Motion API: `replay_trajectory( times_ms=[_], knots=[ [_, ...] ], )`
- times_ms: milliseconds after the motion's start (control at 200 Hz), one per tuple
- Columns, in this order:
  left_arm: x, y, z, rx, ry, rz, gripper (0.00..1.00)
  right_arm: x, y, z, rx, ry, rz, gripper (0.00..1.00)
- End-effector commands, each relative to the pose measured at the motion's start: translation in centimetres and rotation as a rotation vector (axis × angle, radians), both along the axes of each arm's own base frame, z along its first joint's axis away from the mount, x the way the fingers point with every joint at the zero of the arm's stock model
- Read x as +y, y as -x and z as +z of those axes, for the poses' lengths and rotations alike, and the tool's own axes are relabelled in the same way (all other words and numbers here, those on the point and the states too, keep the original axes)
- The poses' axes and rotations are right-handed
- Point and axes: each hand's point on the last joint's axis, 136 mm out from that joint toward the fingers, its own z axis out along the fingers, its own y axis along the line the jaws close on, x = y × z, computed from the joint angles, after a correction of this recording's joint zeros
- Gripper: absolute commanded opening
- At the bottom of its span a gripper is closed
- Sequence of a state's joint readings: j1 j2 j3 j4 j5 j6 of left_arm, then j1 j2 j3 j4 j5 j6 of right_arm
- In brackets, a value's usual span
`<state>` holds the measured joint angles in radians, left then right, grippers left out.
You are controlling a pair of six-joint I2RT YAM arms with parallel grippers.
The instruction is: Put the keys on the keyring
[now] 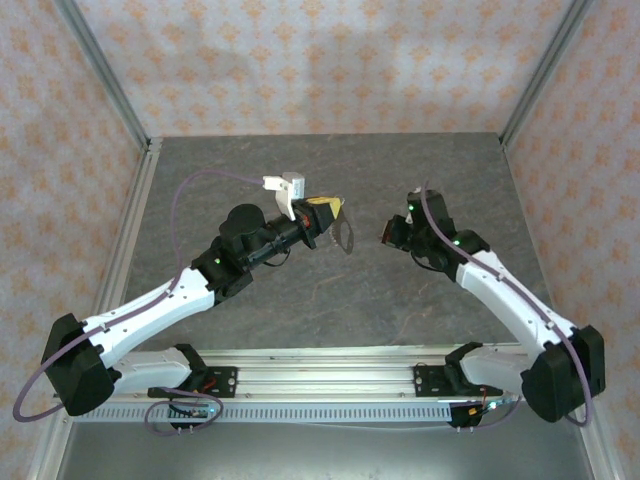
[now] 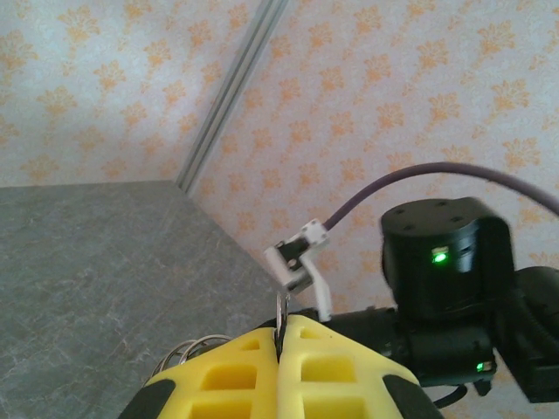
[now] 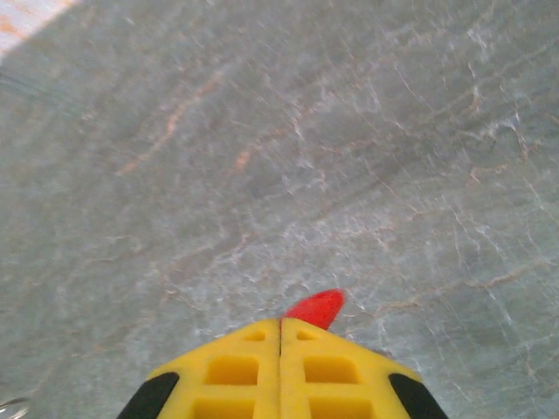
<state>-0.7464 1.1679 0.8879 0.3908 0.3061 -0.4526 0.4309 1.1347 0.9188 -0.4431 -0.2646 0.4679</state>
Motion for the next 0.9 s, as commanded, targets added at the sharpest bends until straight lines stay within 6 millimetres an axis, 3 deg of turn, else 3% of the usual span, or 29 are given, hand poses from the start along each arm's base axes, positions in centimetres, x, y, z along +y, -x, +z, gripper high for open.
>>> replay_trajectory(
  times_ms=[0, 250, 460, 661, 896],
  knots=[
    [0.3, 0.4, 2.2, -0.069, 0.009, -0.001, 0.00, 0.7, -0.4, 4.5, -0.129, -0.096, 0.050, 0.00],
    [-0.2, 0.4, 2.9, -0.091, -0.023, -0.020, 0.00, 1.6, 0.6, 12.6, -0.391, -0.265, 0.146, 0.00],
    [-0.9, 0.5, 3.7, -0.123, -0.047, -0.056, 0.00, 2.0, 2.3, 17.7, -0.553, -0.364, 0.231, 0.00],
    [-1.5, 0.9, 4.5, -0.161, -0.078, -0.094, 0.00, 2.4, 4.1, 20.8, -0.660, -0.446, 0.303, 0.00],
    [-1.9, 1.4, 5.7, -0.219, -0.099, -0.129, 0.00, 2.6, 4.8, 22.4, -0.700, -0.505, 0.329, 0.00]
  ],
)
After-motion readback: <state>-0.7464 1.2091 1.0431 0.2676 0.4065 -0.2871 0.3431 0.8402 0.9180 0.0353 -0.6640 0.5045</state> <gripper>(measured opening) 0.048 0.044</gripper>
